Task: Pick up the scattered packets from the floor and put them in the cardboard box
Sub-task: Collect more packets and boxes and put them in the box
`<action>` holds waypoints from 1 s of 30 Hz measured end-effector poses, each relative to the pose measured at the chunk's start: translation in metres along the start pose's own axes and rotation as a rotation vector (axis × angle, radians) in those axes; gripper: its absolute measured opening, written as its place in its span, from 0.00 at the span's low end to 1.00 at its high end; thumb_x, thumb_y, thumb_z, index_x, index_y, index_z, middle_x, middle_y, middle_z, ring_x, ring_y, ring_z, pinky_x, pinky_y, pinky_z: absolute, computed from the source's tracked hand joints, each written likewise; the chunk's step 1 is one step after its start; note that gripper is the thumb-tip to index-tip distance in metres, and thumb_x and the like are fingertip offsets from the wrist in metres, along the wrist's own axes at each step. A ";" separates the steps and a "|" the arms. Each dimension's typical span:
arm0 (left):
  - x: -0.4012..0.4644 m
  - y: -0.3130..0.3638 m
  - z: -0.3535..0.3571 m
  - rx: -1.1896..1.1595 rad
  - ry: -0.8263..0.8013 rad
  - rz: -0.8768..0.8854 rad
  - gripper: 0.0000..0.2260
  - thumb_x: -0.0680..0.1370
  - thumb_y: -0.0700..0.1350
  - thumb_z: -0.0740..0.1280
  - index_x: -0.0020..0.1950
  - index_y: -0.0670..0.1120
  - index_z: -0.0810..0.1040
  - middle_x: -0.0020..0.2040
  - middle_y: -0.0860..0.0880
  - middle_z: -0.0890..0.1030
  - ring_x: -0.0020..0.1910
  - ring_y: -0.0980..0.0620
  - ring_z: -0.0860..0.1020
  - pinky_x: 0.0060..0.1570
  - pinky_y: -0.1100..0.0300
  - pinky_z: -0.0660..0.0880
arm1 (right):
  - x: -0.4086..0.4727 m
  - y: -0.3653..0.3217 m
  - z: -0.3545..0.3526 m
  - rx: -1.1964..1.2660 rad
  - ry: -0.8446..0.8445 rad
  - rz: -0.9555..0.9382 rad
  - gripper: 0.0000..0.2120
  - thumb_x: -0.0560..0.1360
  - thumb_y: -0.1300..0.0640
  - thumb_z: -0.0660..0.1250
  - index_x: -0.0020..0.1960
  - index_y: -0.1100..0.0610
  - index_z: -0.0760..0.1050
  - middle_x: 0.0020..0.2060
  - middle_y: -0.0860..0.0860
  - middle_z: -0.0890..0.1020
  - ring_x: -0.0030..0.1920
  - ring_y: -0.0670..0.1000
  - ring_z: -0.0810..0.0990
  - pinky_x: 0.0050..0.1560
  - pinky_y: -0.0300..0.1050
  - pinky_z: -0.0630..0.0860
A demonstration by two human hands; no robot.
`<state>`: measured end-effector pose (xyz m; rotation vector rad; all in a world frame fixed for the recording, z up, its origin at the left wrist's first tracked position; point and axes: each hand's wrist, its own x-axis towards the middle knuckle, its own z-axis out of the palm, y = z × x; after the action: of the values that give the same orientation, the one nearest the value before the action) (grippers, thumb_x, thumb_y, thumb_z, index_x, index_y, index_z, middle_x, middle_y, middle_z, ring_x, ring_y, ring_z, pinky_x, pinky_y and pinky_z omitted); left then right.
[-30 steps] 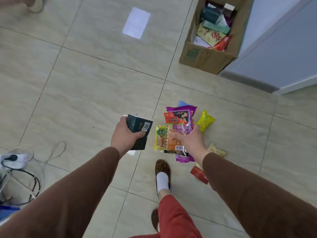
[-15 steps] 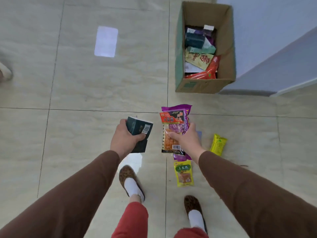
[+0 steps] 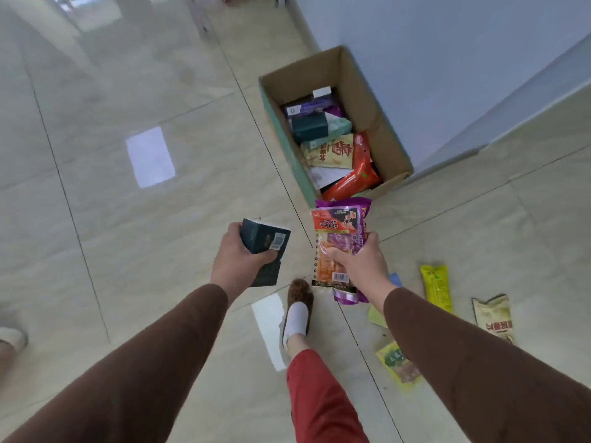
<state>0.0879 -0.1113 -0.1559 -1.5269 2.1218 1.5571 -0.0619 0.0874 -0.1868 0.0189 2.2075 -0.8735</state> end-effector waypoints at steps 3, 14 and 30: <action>0.051 0.039 -0.010 0.037 -0.046 0.026 0.27 0.66 0.47 0.79 0.60 0.55 0.71 0.55 0.55 0.80 0.51 0.57 0.80 0.45 0.59 0.77 | 0.033 -0.033 -0.002 0.056 0.030 0.037 0.27 0.69 0.44 0.77 0.57 0.50 0.65 0.48 0.44 0.79 0.49 0.51 0.81 0.52 0.51 0.79; 0.226 0.147 -0.008 0.316 -0.152 0.161 0.28 0.64 0.52 0.79 0.58 0.57 0.69 0.55 0.53 0.80 0.51 0.51 0.80 0.52 0.49 0.80 | 0.148 -0.108 0.006 0.298 0.113 0.186 0.38 0.64 0.37 0.77 0.67 0.46 0.65 0.55 0.45 0.81 0.53 0.50 0.83 0.56 0.54 0.82; 0.413 0.262 0.043 0.729 -0.355 0.482 0.42 0.67 0.58 0.77 0.76 0.51 0.60 0.67 0.43 0.71 0.66 0.40 0.70 0.66 0.42 0.70 | 0.245 -0.172 0.033 0.656 0.515 0.477 0.40 0.64 0.43 0.80 0.66 0.49 0.60 0.55 0.49 0.80 0.49 0.53 0.83 0.54 0.58 0.81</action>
<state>-0.3308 -0.3524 -0.2423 -0.4978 2.5105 0.8509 -0.2631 -0.1241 -0.2620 1.1409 2.0975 -1.3657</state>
